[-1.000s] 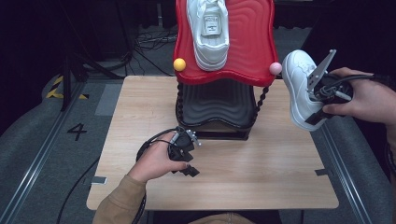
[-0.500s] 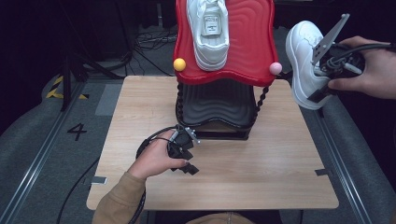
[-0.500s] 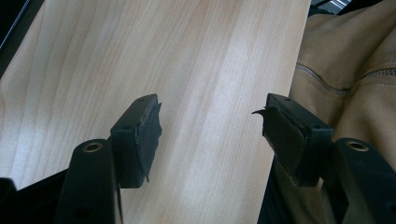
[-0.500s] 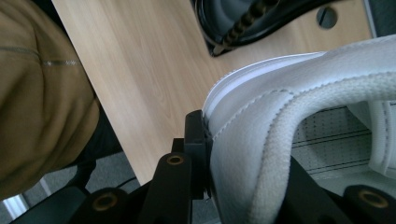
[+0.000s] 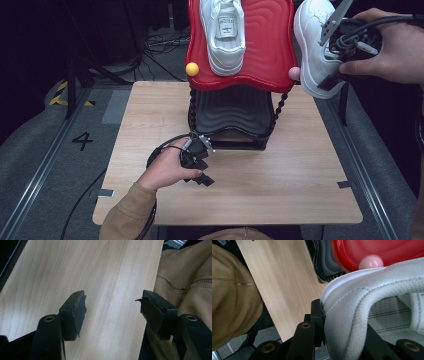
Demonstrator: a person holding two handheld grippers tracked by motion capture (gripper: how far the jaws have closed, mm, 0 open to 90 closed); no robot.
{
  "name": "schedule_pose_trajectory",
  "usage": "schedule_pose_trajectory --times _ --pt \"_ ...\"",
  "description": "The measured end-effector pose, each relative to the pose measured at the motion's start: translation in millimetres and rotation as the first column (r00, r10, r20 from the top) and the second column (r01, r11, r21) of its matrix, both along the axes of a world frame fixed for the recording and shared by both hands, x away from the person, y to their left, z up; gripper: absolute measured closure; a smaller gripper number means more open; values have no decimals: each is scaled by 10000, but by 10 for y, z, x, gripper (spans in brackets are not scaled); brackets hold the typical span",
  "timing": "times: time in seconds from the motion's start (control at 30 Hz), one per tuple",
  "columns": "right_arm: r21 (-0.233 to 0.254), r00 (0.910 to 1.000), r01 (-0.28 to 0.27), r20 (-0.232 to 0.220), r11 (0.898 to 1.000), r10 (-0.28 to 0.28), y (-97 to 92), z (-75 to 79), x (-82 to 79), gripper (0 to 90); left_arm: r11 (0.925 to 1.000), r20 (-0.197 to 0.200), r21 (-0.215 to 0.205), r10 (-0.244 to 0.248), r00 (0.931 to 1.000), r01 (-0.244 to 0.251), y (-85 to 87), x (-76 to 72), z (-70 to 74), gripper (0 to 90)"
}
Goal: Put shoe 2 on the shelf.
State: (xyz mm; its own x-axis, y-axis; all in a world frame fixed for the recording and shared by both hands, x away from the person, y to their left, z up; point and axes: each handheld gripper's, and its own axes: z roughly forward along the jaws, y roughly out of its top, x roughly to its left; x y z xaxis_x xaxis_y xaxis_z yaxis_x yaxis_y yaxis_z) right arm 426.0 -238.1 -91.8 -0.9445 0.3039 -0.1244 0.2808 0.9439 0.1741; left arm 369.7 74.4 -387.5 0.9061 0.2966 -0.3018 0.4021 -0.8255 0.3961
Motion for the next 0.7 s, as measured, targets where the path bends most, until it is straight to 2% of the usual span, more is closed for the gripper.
schedule_pose_trajectory --times 0.3,0.57,0.7 --pt "-103 9994 -283 177 9995 285 297 118 110 798 9999 8 -94 95 10000 -95 45 -14 1 374" --pt "-281 9975 -541 433 9981 553 571 156 231 797 9996 6 -109 261 9997 -261 100 -36 -15 370" --pt "-378 9963 -690 488 9969 708 700 160 282 796 9990 -122 -51 453 9989 -454 153 -64 -33 370"
